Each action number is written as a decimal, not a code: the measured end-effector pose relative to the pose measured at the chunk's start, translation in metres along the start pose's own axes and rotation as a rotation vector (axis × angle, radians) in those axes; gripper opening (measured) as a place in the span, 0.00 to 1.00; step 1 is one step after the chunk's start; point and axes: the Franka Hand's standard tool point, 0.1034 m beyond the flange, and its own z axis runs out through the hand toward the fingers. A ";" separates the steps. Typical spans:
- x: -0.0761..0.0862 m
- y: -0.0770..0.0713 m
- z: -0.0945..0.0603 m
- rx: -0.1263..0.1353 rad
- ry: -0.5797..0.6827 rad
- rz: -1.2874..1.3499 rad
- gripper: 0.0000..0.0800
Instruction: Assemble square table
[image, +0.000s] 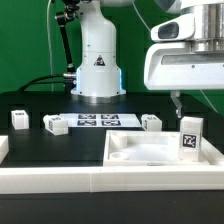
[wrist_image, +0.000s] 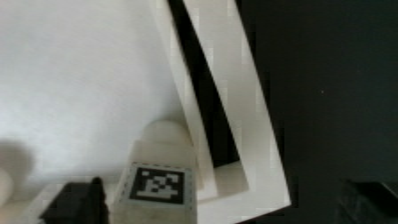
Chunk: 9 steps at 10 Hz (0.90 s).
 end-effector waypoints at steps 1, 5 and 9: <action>-0.003 0.002 0.002 0.000 -0.003 -0.071 0.81; -0.020 0.009 0.002 0.001 -0.015 -0.135 0.81; -0.021 0.009 0.003 0.001 -0.015 -0.137 0.81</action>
Offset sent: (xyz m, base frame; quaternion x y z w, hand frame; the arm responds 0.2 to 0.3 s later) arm -0.0258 -0.0026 0.0002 0.0093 -0.0298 -0.1178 0.9925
